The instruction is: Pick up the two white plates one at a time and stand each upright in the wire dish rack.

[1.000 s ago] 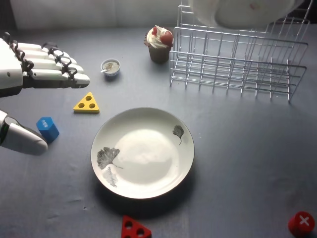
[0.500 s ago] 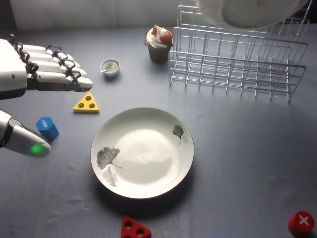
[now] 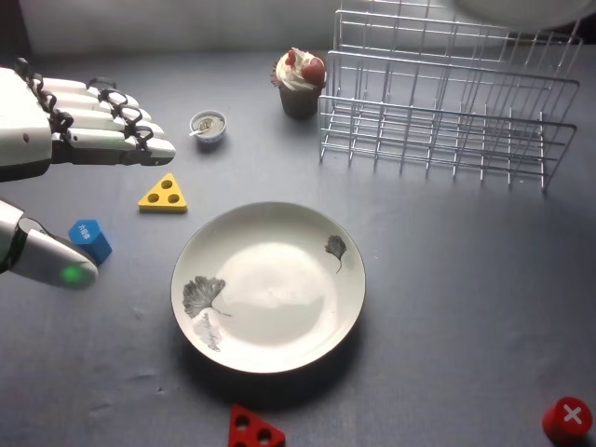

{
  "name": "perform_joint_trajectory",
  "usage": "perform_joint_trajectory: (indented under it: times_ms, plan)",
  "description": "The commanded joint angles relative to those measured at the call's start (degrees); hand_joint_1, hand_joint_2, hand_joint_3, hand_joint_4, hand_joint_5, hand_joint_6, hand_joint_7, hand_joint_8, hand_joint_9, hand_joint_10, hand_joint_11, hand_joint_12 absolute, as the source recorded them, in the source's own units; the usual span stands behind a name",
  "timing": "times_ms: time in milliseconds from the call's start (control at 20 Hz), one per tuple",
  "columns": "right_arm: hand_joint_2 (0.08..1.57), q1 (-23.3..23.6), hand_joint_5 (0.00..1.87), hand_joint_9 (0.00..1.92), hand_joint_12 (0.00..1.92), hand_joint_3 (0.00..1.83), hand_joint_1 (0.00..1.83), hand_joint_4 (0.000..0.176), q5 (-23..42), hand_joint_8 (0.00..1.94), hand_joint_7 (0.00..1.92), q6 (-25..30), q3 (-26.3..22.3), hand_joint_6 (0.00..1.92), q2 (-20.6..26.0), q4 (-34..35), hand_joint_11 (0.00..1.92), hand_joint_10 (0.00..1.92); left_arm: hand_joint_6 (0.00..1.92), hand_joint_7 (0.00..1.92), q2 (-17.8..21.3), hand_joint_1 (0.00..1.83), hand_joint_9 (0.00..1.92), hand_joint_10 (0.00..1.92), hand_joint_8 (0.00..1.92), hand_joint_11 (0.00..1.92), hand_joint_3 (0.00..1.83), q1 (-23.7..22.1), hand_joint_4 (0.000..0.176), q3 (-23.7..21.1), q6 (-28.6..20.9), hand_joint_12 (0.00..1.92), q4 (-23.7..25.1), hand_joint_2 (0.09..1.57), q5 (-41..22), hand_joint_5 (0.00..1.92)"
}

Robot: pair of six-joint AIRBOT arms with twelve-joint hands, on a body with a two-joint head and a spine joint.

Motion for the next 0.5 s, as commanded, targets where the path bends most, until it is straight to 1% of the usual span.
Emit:
perform_joint_trajectory:
  times_ms: [0,50,100,150,200,250,400,450]
  plan:
    - [1.05,1.28,0.94,1.18,1.39,0.00,1.50,0.000,6.34,0.62,1.07,0.96,0.21,0.94,0.63,1.53,0.97,0.65,0.01,0.16,0.01,0.00,0.14,0.01,0.01,0.15,0.00,-0.73,0.000,0.23,-0.08,0.01,-3.57,0.93,-2.76,0.13]
    - [1.05,1.28,0.93,1.17,1.37,0.00,1.50,0.000,5.87,0.56,1.11,0.96,0.27,0.97,0.61,1.90,0.97,0.63,0.01,0.17,-0.03,0.00,0.15,0.01,0.01,0.16,0.00,-0.79,0.000,0.23,-0.08,0.01,-3.44,0.93,-2.70,0.14]
    - [1.05,1.27,0.93,1.16,1.35,0.00,1.50,0.000,5.40,0.62,1.06,0.96,0.40,0.99,0.54,2.44,0.98,0.65,0.01,0.17,-0.07,0.00,0.16,0.02,0.01,0.16,0.00,-0.86,0.000,0.23,-0.08,0.01,-3.31,0.93,-2.59,0.14]
    - [1.06,1.26,0.93,1.15,1.36,0.00,1.50,0.000,5.16,0.62,1.05,0.96,0.51,1.00,0.48,2.66,0.97,0.66,0.01,0.17,-0.11,0.00,0.16,0.01,0.01,0.16,0.00,-0.94,0.000,0.23,-0.08,0.01,-3.27,0.94,-2.58,0.14]
    - [1.05,1.25,0.95,1.16,1.37,0.00,1.50,0.000,5.05,0.56,1.09,0.96,0.70,0.96,0.43,2.88,0.96,0.67,0.01,0.19,-0.15,0.00,0.18,0.02,0.02,0.18,0.00,-1.06,0.000,0.23,-0.08,0.02,-3.19,0.94,-2.54,0.15]
    - [1.05,1.25,0.97,1.13,1.40,0.00,1.50,0.000,5.04,0.57,1.09,0.97,0.86,0.93,0.38,3.01,0.95,0.72,0.00,0.17,-0.16,0.00,0.16,0.01,0.01,0.17,0.00,-1.16,0.000,0.23,-0.08,0.02,-3.11,0.94,-2.53,0.14]
    - [1.04,1.17,1.02,1.14,1.35,0.00,1.50,0.000,5.04,0.32,1.21,0.97,1.28,0.91,0.23,3.21,0.97,0.68,0.01,0.15,-0.16,0.00,0.15,0.00,0.00,0.15,0.00,-1.30,0.000,0.24,-0.08,0.01,-2.85,0.94,-2.41,0.12]
    - [1.03,1.08,1.01,1.17,1.34,0.00,1.50,0.000,5.04,0.26,1.24,0.97,1.42,0.91,0.18,3.36,0.97,0.62,0.01,0.16,-0.19,0.00,0.16,0.01,0.01,0.15,0.01,-1.35,0.000,0.23,-0.08,0.01,-2.84,0.95,-2.38,0.13]
